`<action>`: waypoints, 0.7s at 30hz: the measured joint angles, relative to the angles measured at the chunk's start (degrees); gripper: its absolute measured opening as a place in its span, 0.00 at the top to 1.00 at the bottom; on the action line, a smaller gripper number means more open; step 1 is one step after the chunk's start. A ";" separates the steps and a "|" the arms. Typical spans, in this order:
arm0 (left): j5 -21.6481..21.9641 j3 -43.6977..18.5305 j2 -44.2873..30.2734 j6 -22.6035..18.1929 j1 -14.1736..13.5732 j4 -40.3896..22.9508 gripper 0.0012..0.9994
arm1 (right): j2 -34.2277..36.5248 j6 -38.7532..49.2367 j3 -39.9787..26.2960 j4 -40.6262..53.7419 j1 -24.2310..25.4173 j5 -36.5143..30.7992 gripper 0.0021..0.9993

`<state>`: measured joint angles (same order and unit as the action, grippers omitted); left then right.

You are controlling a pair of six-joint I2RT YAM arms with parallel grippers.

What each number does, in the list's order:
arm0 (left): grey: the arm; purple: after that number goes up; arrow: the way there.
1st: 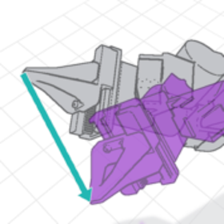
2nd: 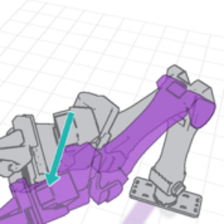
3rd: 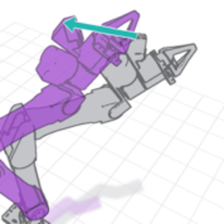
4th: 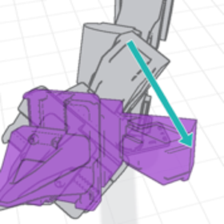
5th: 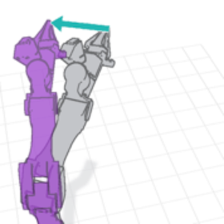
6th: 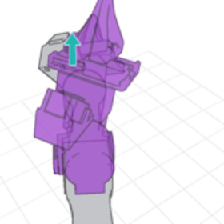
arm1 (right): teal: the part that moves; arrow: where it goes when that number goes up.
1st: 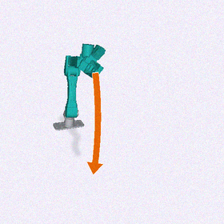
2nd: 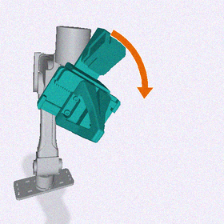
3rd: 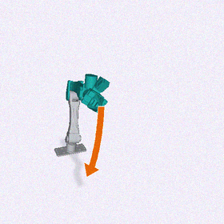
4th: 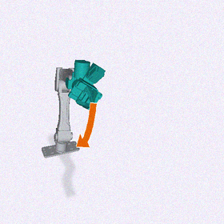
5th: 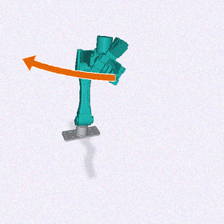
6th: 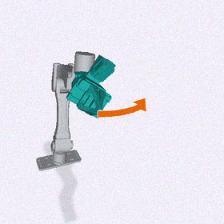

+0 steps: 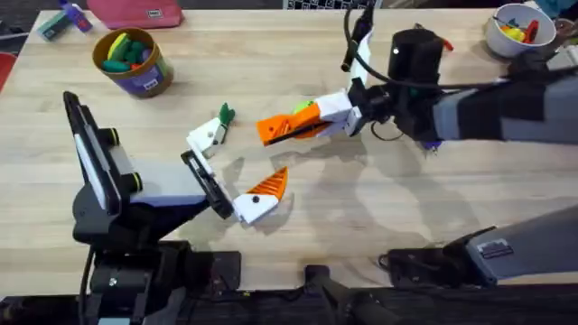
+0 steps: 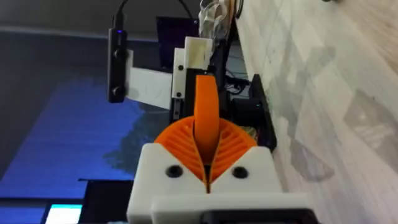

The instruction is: Pick up the gripper from the table and insert it into the empty holder that is missing its gripper. Then pick up a screw, insert it into the mounting hole, and use the screwdriver to tighten it. Finally, clean up the table by picking up the vegetable and placing it into the bucket.

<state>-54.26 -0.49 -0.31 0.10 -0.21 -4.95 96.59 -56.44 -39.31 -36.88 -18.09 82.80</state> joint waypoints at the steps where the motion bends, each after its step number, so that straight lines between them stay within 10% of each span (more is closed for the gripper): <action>1: 0.00 0.00 0.02 0.00 0.00 0.00 0.01 | 0.87 -0.16 -0.84 -0.02 0.00 0.96 0.99; 21: 0.00 0.02 0.00 0.00 0.00 0.00 0.01 | 2.43 -3.57 -7.80 -0.24 -4.13 4.47 0.99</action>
<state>-54.26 -0.47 -0.32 0.10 -0.21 -4.95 99.02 -60.01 -47.11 -37.12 -22.22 87.26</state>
